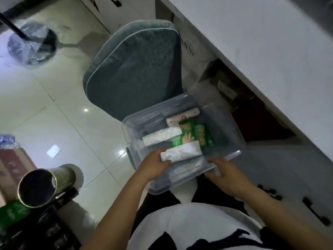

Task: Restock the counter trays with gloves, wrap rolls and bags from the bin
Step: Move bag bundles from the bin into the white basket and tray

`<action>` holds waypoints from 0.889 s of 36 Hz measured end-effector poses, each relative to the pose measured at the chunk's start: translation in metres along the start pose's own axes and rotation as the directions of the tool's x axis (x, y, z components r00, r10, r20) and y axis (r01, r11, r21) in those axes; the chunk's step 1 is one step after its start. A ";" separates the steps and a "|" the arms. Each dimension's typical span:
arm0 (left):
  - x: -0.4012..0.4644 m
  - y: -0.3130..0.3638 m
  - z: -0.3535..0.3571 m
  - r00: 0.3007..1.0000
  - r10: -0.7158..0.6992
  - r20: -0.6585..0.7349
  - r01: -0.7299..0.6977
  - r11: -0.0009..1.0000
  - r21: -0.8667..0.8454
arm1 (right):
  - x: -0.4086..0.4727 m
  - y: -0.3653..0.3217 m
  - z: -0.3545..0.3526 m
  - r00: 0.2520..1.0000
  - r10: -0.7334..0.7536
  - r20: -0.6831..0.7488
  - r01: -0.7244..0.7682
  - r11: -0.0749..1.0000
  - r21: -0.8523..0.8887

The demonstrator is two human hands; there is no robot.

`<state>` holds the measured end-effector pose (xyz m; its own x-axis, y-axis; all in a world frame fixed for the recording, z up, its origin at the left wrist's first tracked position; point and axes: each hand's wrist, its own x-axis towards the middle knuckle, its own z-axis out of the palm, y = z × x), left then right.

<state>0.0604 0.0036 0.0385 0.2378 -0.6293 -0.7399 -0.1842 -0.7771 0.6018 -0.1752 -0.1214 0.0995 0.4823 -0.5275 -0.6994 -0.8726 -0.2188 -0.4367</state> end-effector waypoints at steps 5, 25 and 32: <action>0.046 -0.011 -0.008 0.984 -0.055 0.168 0.020 0.979 0.203 | 0.001 -0.001 0.018 0.995 0.091 -0.026 -0.093 0.994 -0.053; 0.217 -0.073 0.103 0.971 -0.237 0.038 0.181 0.825 0.535 | 0.070 0.072 0.059 0.978 0.104 -0.181 -0.140 0.970 -0.199; 0.222 -0.084 0.113 0.984 -0.179 0.008 0.148 0.834 0.532 | 0.068 0.083 0.067 0.969 0.074 -0.236 -0.095 0.992 -0.078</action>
<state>0.0209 -0.0717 -0.2103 0.2593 -0.4797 -0.8382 -0.6256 -0.7446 0.2327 -0.2096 -0.1202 -0.0220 0.3847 -0.7210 -0.5764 -0.9176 -0.2313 -0.3232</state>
